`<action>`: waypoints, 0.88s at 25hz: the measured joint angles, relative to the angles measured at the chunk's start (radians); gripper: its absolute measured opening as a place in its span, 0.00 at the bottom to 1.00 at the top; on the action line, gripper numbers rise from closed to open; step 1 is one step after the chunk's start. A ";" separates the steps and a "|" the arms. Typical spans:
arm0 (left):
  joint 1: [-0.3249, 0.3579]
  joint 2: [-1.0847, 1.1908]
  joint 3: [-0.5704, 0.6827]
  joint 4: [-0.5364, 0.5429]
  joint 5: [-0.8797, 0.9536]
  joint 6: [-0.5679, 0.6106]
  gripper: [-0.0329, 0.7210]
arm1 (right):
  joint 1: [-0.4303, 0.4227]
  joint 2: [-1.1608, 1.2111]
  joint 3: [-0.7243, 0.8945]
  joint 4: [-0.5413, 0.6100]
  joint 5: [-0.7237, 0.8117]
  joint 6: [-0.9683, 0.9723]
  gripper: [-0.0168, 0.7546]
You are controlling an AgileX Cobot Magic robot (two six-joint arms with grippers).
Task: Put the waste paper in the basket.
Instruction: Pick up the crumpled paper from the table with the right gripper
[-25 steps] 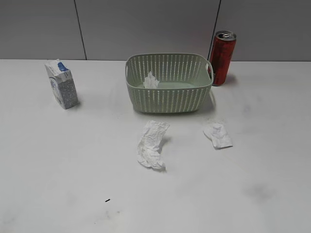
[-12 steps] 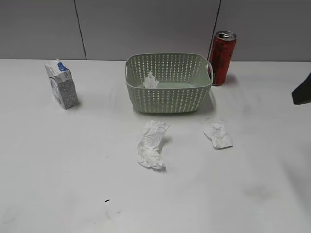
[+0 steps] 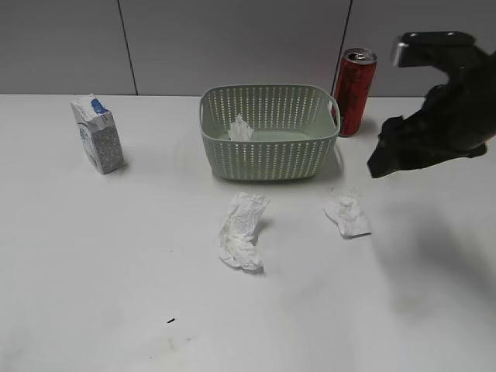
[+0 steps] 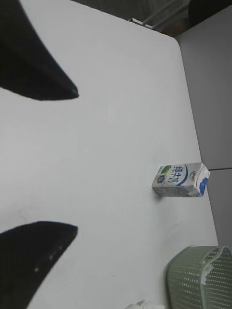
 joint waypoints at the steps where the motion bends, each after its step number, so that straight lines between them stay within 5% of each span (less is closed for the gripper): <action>1: 0.000 0.000 0.000 0.000 0.000 0.000 0.81 | 0.026 0.026 -0.009 -0.016 -0.010 0.000 0.78; 6: 0.000 0.000 0.000 0.000 0.000 0.000 0.81 | 0.096 0.179 -0.052 -0.092 -0.061 0.007 0.78; 22: 0.000 0.000 0.000 0.000 -0.001 0.000 0.81 | 0.098 0.387 -0.059 -0.237 -0.230 0.041 0.78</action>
